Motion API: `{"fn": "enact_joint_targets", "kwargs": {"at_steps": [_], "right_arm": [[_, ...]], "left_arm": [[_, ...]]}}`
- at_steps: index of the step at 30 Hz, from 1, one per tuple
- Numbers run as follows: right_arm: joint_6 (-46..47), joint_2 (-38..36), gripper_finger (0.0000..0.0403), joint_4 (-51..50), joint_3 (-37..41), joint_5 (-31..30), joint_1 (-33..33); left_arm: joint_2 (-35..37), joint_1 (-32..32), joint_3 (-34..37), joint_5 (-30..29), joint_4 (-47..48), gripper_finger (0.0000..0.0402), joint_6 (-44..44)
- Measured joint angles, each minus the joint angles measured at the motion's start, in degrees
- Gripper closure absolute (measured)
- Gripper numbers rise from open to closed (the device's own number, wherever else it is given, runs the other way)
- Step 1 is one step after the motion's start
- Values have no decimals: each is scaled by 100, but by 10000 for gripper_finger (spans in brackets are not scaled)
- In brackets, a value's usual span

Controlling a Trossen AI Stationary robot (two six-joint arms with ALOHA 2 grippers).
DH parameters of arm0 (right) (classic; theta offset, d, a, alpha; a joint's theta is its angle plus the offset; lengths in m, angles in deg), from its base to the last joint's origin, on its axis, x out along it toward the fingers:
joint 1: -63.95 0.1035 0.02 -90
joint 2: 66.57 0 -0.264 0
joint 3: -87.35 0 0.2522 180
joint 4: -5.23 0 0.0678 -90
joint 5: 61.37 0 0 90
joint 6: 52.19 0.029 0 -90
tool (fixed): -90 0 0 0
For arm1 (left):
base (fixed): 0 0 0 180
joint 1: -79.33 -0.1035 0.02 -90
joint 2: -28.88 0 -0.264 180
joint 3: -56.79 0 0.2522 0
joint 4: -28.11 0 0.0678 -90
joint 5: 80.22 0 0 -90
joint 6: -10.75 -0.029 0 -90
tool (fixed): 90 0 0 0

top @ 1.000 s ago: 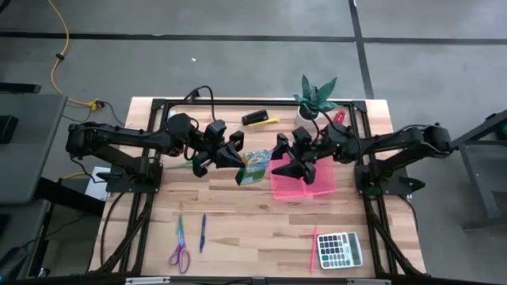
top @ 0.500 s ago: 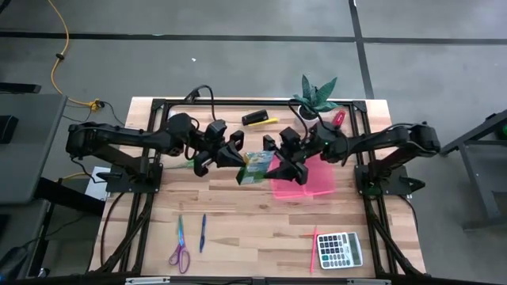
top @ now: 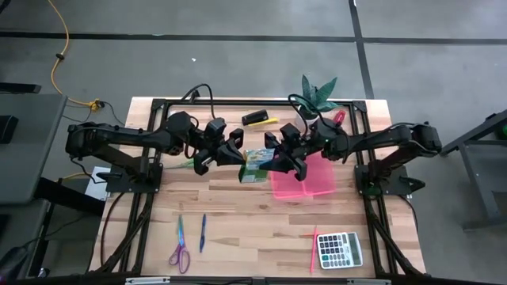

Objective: Pack school essentials
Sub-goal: Put the orange crayon box into the pink supply box

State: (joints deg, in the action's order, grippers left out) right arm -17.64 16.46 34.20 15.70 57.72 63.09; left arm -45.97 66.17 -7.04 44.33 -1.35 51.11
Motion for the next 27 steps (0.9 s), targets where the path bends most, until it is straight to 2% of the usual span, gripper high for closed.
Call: {"fn": "enact_joint_targets", "kwargs": {"at_steps": [5,12,15,19,21,23,27], "right_arm": [[87,-4,353,-4,7,167,-122],[346,-357,351,-227,7,1197,-453],[183,-756,347,-928,4,1208,-631],[-529,-1523,347,-2918,2,1104,-860],[-932,-1929,347,-4100,2,661,-923],[-1362,-2307,347,-5275,2,-105,-927],[-1940,-2668,346,-7453,-72,-1904,-836]], "left_arm": [[0,-97,0,50,-1,391,282],[247,-481,7,43,125,322,403],[519,-736,7,237,372,291,315],[1015,-1171,7,399,1082,261,-21],[1359,-1337,0,297,1701,254,-426],[1698,-1464,-1,-59,2627,252,-1006],[2251,-1410,2,-1698,4546,253,-2114]]}}
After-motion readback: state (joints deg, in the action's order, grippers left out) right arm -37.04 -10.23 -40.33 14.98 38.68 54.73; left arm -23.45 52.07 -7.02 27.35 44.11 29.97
